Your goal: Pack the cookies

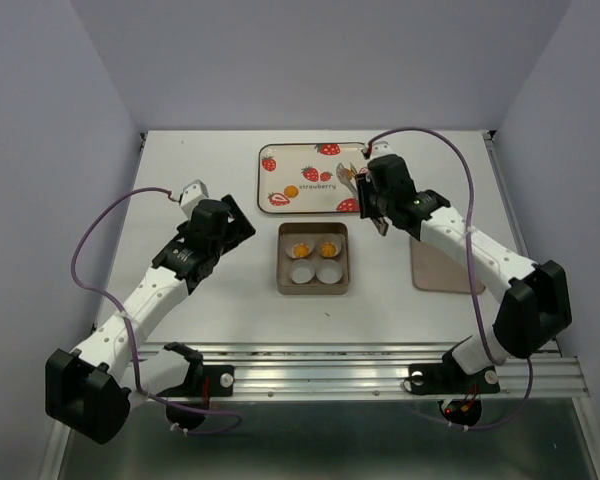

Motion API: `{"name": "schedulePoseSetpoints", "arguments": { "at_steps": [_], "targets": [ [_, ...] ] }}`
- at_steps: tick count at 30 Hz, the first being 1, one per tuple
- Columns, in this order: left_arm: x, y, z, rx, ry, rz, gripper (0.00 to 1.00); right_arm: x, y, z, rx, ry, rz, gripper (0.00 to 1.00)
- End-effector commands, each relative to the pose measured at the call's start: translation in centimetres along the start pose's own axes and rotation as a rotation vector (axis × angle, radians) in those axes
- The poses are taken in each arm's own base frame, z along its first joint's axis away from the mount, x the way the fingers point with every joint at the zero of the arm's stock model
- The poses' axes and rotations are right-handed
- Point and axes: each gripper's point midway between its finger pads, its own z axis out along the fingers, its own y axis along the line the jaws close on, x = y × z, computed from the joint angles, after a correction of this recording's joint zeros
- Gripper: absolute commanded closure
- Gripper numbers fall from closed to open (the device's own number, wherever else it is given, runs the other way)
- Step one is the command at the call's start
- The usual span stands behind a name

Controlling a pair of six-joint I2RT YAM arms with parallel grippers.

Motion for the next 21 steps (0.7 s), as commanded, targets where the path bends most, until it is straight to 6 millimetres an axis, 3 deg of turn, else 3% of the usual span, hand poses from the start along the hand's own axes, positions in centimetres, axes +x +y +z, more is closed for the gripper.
{"name": "schedulePoseSetpoints", "arguments": {
  "at_steps": [1, 5, 6, 13, 21],
  "targets": [
    [-1.1, -0.7, -0.8, 0.036, -0.034, -0.016, 0.01, -1.9, 0.7, -3.1, -0.089, -0.095, 0.031, 0.61],
    [-0.6, -1.0, -0.7, 0.060, -0.013, -0.005, 0.01, -0.6, 2.3, -5.5, -0.155, -0.080, 0.010, 0.61],
    [-0.4, -1.1, -0.7, 0.065, -0.007, -0.004, 0.01, 0.3, 3.5, -6.2, -0.172, -0.067, -0.023, 0.62],
    [0.9, -1.0, -1.1, 0.109, 0.028, 0.008, 0.01, 5.8, 6.6, -10.1, -0.185, 0.035, -0.102, 0.62],
    [2.1, -0.8, -2.0, 0.149, 0.049, 0.009, 0.01, 9.7, 6.7, -12.9, -0.239, 0.145, -0.118, 0.62]
  ]
}}
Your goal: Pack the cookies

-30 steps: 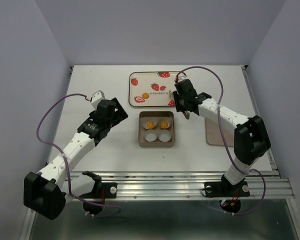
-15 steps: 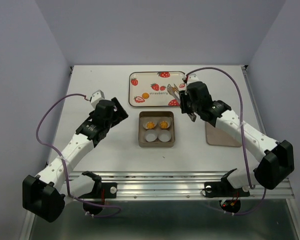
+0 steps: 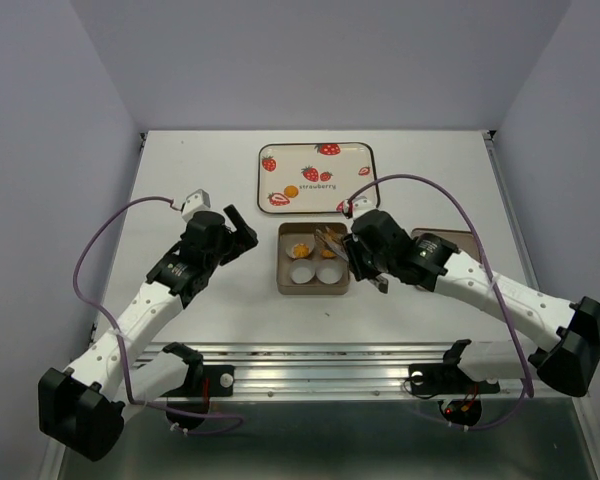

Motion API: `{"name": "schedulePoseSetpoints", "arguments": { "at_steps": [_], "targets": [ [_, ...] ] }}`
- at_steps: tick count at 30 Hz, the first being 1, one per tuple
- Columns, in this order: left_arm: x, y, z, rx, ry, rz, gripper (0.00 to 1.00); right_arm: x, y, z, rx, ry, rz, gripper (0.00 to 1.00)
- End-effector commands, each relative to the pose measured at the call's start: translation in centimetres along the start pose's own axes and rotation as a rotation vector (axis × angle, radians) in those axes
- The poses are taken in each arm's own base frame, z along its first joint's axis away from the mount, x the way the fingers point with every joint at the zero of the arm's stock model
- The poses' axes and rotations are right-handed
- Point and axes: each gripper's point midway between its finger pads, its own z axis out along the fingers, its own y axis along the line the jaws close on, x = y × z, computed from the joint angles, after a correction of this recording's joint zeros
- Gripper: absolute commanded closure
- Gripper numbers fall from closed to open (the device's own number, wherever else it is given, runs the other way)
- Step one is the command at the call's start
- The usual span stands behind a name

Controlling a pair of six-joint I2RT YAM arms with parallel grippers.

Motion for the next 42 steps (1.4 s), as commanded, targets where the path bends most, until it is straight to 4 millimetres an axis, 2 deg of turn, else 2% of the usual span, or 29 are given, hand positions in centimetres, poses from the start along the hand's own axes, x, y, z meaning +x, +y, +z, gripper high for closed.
{"name": "schedulePoseSetpoints", "arguments": {
  "at_steps": [1, 5, 10, 17, 23, 42],
  "targets": [
    [0.3, -0.4, -0.7, 0.049, -0.004, 0.011, 0.01, 1.0, 0.3, -2.2, -0.020, 0.021, 0.031, 0.62],
    [0.8, -0.1, -0.5, 0.041, 0.008, 0.018, 0.01, 1.9, 1.1, -3.2, -0.076, 0.067, 0.007, 0.62],
    [0.6, -0.1, -0.4, 0.034, 0.005, 0.025, 0.01, 2.3, 1.0, -4.1, -0.080, 0.117, -0.019, 0.62],
    [0.8, 0.1, -0.2, 0.024, 0.009, 0.023, 0.01, 3.1, 1.3, -4.1, -0.084, 0.171, -0.047, 0.62],
    [1.1, 0.4, -0.1, 0.013, 0.013, 0.020, 0.01, 3.3, 1.9, -3.9, -0.120, 0.185, -0.066, 0.62],
    [1.0, 0.5, 0.0, 0.006, 0.007, 0.011, 0.01, 2.5, 1.6, -2.4, -0.082, 0.156, -0.100, 0.62]
  ]
}}
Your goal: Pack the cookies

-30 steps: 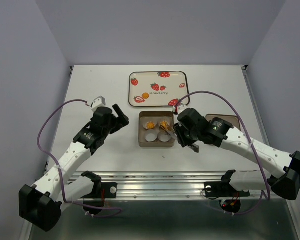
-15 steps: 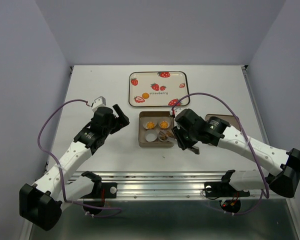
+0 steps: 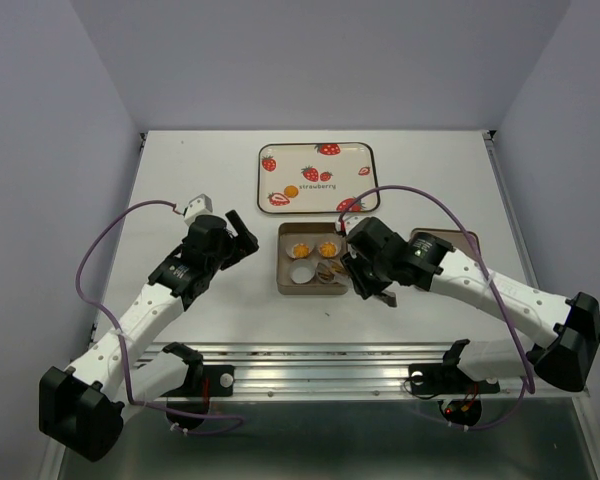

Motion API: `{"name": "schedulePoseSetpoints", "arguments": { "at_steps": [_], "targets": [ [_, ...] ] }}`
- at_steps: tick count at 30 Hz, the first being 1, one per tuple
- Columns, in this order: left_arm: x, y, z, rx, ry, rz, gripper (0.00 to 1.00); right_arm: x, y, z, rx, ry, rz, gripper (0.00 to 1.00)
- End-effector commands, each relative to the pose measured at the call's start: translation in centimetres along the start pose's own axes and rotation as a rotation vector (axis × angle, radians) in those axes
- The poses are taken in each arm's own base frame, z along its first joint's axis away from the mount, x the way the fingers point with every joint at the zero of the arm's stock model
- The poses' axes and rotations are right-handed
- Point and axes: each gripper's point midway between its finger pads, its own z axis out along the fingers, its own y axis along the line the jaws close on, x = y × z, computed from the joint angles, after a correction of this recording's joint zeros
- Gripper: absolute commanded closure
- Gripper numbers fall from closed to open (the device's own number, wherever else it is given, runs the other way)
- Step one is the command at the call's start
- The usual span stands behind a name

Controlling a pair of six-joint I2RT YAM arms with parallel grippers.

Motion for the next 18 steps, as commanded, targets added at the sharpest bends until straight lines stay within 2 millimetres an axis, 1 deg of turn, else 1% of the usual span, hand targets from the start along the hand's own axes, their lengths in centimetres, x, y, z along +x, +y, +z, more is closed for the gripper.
{"name": "schedulePoseSetpoints", "arguments": {
  "at_steps": [1, 8, 18],
  "targets": [
    [-0.57, -0.17, 0.01, 0.000, -0.026, 0.000, 0.01, -2.76, 0.26, -0.49, 0.004, -0.087, -0.013, 0.62],
    [-0.53, -0.09, 0.19, -0.008, -0.024, 0.005, 0.01, -3.49, -0.06, -0.30, 0.029, -0.112, -0.009, 0.62],
    [-0.64, 0.06, 0.12, -0.015, -0.029, 0.006, 0.01, -3.50, 0.15, -0.01, 0.017, -0.117, -0.017, 0.60]
  ]
}}
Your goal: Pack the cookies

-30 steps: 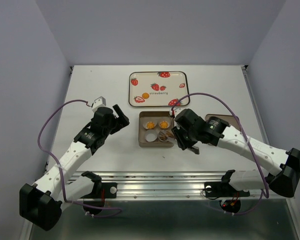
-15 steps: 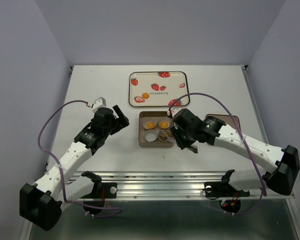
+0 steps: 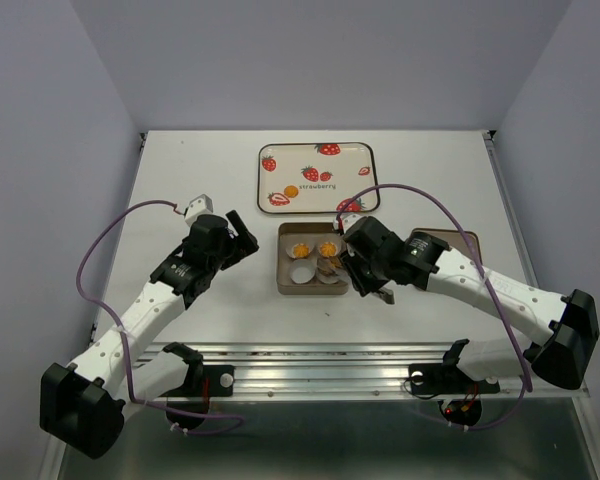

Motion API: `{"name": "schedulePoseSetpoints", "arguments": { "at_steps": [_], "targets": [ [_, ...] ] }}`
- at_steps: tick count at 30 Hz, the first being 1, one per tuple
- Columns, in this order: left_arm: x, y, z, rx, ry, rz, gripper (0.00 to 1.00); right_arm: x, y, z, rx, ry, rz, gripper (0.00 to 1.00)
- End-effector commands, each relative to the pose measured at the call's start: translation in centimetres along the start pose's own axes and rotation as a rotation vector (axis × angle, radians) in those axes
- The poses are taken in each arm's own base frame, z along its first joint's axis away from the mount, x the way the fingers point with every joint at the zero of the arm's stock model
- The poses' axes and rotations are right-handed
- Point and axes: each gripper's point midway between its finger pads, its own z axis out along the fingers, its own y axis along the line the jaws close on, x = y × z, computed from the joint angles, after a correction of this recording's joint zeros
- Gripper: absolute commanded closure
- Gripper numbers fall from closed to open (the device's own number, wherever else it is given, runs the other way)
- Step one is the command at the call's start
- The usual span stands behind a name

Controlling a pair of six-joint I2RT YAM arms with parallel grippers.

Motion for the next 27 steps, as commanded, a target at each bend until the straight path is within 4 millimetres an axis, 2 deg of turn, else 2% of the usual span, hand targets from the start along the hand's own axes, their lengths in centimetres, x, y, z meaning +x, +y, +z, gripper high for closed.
{"name": "schedulePoseSetpoints", "arguments": {
  "at_steps": [1, 12, 27],
  "targets": [
    [-0.8, -0.3, -0.2, 0.005, -0.031, 0.002, 0.01, -2.9, 0.5, -0.7, -0.017, -0.104, -0.002, 0.60],
    [-0.7, 0.0, -0.4, -0.001, -0.034, -0.001, 0.01, -2.1, 0.5, 0.0, -0.011, -0.073, -0.009, 0.60],
    [-0.8, -0.1, -0.4, 0.000, -0.035, -0.003, 0.01, -1.6, -0.1, -0.5, 0.015, -0.061, -0.001, 0.57]
  ]
}}
